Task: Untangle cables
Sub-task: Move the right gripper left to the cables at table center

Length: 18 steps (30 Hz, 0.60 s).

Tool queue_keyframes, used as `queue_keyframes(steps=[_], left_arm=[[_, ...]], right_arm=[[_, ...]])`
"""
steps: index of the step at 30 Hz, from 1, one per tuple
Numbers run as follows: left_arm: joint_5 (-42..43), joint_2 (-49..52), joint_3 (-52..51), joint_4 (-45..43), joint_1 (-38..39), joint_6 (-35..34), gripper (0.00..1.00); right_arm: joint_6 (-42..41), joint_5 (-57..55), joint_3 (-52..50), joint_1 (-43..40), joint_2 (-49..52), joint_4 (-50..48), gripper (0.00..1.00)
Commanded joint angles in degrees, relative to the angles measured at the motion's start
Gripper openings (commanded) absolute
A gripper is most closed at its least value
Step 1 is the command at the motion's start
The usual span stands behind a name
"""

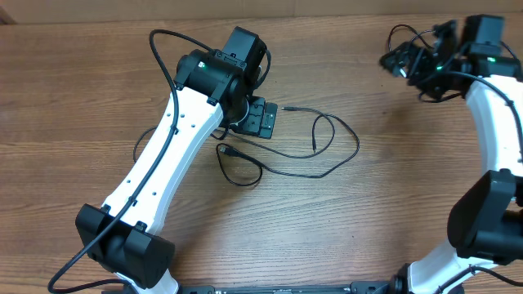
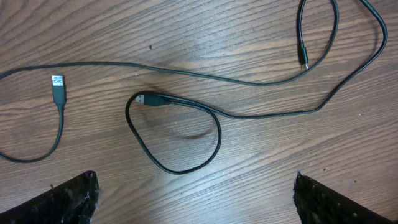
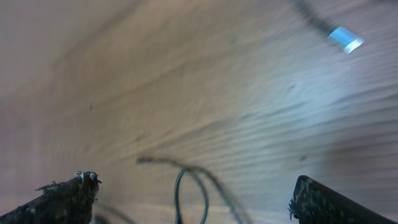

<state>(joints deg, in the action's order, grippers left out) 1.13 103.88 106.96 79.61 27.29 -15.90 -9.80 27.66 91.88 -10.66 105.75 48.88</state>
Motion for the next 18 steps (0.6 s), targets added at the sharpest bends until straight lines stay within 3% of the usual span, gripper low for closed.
queue_keyframes(steps=[1,8,18], left_arm=[[0.37,-0.35,-0.11,-0.17,0.11,0.5,1.0],[0.37,-0.37,-0.11,-0.17,0.11,0.5,1.0],[0.37,-0.37,-0.11,-0.17,0.11,0.5,1.0]], right_arm=[[1.6,-0.11,0.02,3.76,0.13,2.1,1.0],[2.43,-5.16,-1.46,14.05,0.13,10.73,1.0],[7.34,-13.73,-12.31,24.22,0.13,6.67,1.0]])
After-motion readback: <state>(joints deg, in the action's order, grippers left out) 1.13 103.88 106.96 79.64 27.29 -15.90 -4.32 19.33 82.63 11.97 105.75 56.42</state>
